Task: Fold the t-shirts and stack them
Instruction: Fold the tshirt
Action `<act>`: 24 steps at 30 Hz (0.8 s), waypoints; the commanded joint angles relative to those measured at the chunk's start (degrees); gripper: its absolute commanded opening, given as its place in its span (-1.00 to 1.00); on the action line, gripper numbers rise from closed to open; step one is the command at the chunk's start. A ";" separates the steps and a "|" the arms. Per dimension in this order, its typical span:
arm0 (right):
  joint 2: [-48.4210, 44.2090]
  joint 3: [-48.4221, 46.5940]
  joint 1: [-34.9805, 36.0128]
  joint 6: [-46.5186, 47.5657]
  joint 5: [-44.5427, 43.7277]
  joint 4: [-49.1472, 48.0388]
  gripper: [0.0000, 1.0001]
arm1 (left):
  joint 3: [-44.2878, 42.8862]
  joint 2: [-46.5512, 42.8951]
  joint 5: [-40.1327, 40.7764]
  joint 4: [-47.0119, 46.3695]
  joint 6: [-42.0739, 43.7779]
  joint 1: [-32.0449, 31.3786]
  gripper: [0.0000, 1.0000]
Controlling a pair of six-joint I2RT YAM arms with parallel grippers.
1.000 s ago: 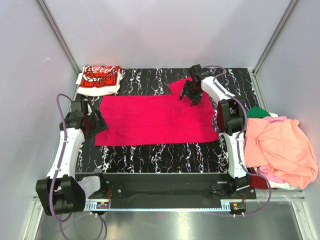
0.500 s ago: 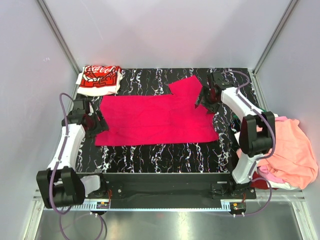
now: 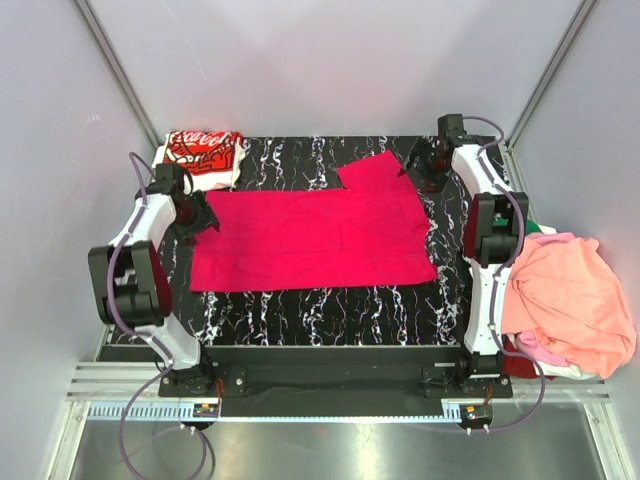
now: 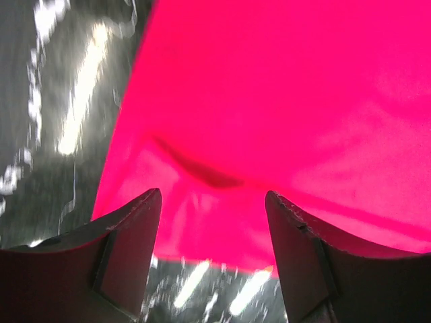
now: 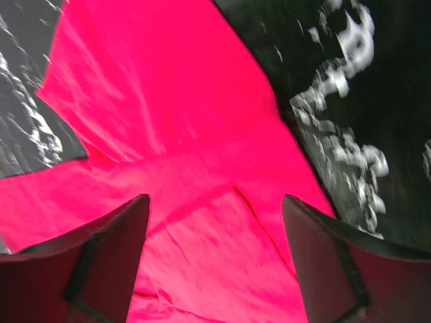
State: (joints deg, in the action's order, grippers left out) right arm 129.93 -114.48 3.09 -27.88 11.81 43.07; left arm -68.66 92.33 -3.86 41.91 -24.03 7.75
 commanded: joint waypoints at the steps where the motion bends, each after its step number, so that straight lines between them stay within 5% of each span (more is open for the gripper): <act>1: 3.65 -7.85 -1.77 0.28 8.21 -4.21 0.76 | -6.20 7.13 -0.80 -4.38 -1.80 2.18 0.36; 8: 29.05 -42.82 -2.74 -0.15 13.14 1.34 0.88 | -20.52 21.29 0.07 -3.51 -2.95 3.41 0.32; 12: 29.94 -35.73 -2.74 -6.03 11.67 -11.68 0.88 | -28.70 28.67 1.40 -1.48 -2.60 3.76 0.31; 16: 41.08 -47.84 -2.74 -11.40 13.58 -13.43 0.80 | -30.48 31.41 0.96 -1.74 -3.04 3.85 0.30; 24: 39.27 -40.75 0.77 -10.62 13.68 -15.55 0.40 | -27.58 32.21 1.49 -3.85 -3.57 4.03 0.28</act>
State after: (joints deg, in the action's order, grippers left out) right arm 167.48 -158.36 1.34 -38.68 25.87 24.77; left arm -96.62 124.40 -2.94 40.18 -27.07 11.35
